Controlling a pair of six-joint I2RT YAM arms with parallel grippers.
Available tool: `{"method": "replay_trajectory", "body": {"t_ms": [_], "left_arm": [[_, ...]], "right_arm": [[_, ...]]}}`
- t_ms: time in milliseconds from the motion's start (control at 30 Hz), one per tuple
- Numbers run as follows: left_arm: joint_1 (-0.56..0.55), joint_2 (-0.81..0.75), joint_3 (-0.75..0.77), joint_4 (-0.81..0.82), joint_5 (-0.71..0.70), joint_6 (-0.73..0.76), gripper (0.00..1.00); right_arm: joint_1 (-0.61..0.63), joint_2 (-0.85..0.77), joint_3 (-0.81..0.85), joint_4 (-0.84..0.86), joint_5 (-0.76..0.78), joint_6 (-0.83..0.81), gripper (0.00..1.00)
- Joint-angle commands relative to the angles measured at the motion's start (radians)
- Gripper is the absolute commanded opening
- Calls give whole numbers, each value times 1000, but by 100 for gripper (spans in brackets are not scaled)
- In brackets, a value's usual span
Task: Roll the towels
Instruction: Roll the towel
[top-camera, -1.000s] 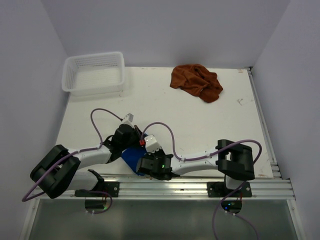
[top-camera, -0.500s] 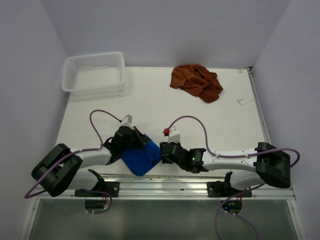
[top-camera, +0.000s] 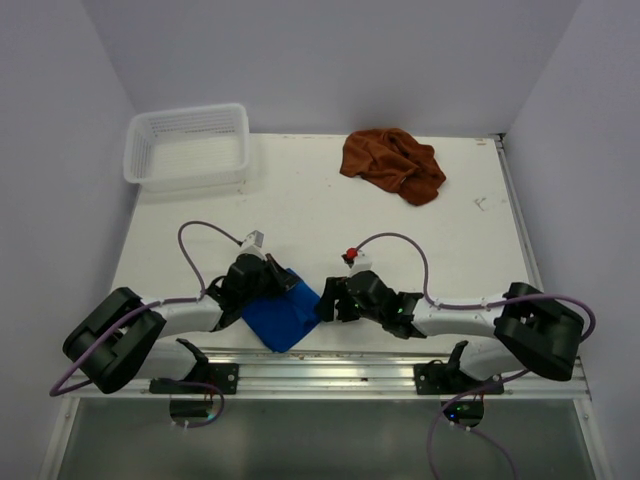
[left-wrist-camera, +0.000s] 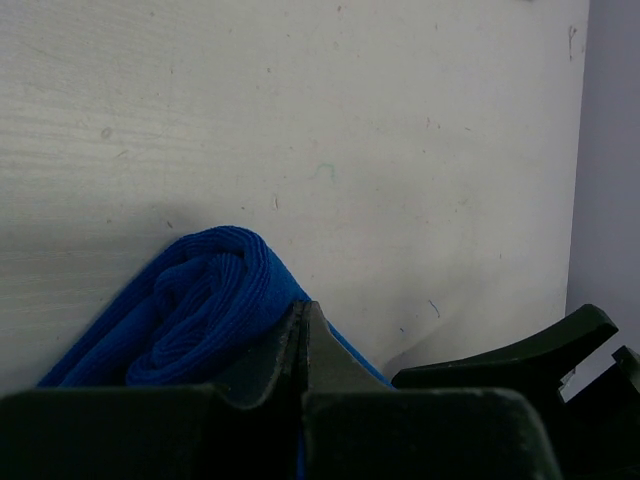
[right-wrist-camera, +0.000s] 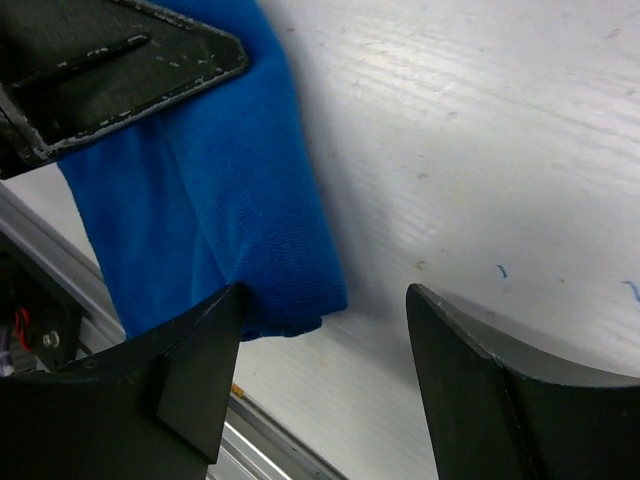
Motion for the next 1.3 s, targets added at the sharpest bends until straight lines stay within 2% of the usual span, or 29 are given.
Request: {"method": "replay_trajectory", "body": {"t_ms": [0,100,200,367,600,700,733,800,933,1000,1267], "left_arm": [[0,9,-31,-71,-46,24,0],[0,1,-28,-85,-47,25,0],[0,-5,-27,-92,-50,28,0],[-1,-10,-25,-97,-53,33,0],[0,-10,-19,-98,-50,33,0],[-1,-8,-2,-109,-58,45,0],[-1,-7,5,-111,-60,50,0],[3,6,41,-124,-57,73,0],[8,18,117,-141,-41,99,0],[11,19,165,-155,-31,111,7],[42,19,298,-235,-17,142,19]], "right_arm": [[0,54,15,153,-85,24,70],[-3,79,12,195,-103,26,70],[-3,92,13,204,-112,20,64],[-2,102,-11,222,-129,20,42],[-2,100,7,157,-106,-51,21],[21,62,23,97,-42,-98,13],[32,48,32,71,23,-117,6],[69,25,65,-9,81,-169,0],[120,23,108,-94,238,-221,0],[156,37,130,-130,298,-238,0],[276,138,219,-219,574,-275,0]]}}
